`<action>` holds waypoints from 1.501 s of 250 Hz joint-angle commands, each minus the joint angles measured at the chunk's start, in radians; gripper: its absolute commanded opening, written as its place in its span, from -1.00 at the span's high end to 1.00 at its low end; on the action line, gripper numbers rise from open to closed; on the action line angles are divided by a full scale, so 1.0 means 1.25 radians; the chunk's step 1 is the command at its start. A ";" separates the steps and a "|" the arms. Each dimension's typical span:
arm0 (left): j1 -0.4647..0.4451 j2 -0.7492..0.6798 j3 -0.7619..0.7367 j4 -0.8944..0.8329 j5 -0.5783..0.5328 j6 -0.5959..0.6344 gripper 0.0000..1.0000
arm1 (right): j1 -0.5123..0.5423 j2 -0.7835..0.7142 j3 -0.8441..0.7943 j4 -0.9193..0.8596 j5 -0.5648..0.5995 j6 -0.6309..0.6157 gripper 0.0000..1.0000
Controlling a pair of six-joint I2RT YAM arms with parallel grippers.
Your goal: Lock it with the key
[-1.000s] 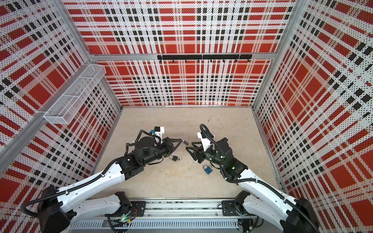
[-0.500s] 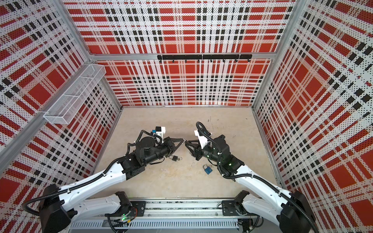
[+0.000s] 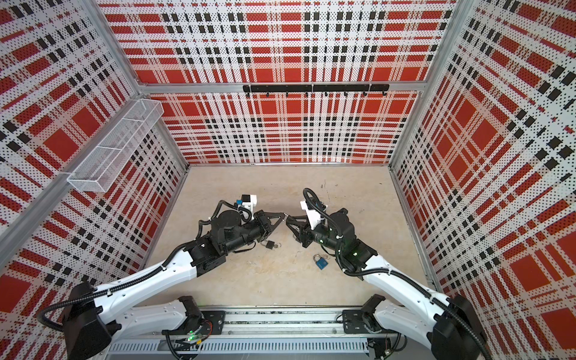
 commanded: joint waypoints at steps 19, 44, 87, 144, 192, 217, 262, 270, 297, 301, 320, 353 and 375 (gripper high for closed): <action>-0.004 -0.017 0.018 0.043 -0.005 -0.013 1.00 | -0.001 -0.002 0.020 0.036 0.007 -0.012 0.58; -0.004 -0.017 0.016 0.045 -0.004 -0.015 1.00 | -0.001 -0.002 0.022 0.034 0.003 -0.012 0.77; -0.003 -0.022 0.013 0.045 -0.005 -0.013 1.00 | -0.002 -0.005 0.023 0.032 0.005 -0.008 1.00; 0.020 -0.041 0.007 0.019 0.029 0.031 0.74 | -0.002 -0.022 0.040 -0.010 -0.008 0.011 1.00; 0.073 -0.099 0.034 -0.095 0.078 0.136 0.25 | -0.003 -0.030 0.095 -0.132 -0.044 0.029 1.00; 0.104 -0.127 0.074 -0.205 0.100 0.222 0.21 | -0.004 -0.024 0.132 -0.203 -0.077 0.040 1.00; 0.155 -0.144 0.115 -0.320 0.188 0.366 0.27 | -0.008 -0.004 0.189 -0.317 -0.155 0.047 1.00; 0.165 -0.143 0.117 -0.328 0.213 0.377 0.28 | -0.009 -0.002 0.198 -0.336 -0.164 0.047 1.00; 0.197 -0.131 0.109 -0.312 0.323 0.391 0.32 | -0.017 0.002 0.217 -0.378 -0.203 0.048 1.00; 0.200 -0.129 0.108 -0.302 0.342 0.392 0.32 | -0.018 0.002 0.220 -0.383 -0.209 0.047 1.00; 0.209 -0.120 0.096 -0.276 0.403 0.383 0.33 | -0.029 -0.002 0.223 -0.390 -0.239 0.057 1.00; 0.214 -0.111 0.085 -0.233 0.483 0.361 0.36 | -0.049 -0.006 0.223 -0.396 -0.281 0.071 1.00; 0.213 -0.107 0.087 -0.230 0.510 0.354 0.36 | -0.060 -0.006 0.220 -0.393 -0.302 0.080 1.00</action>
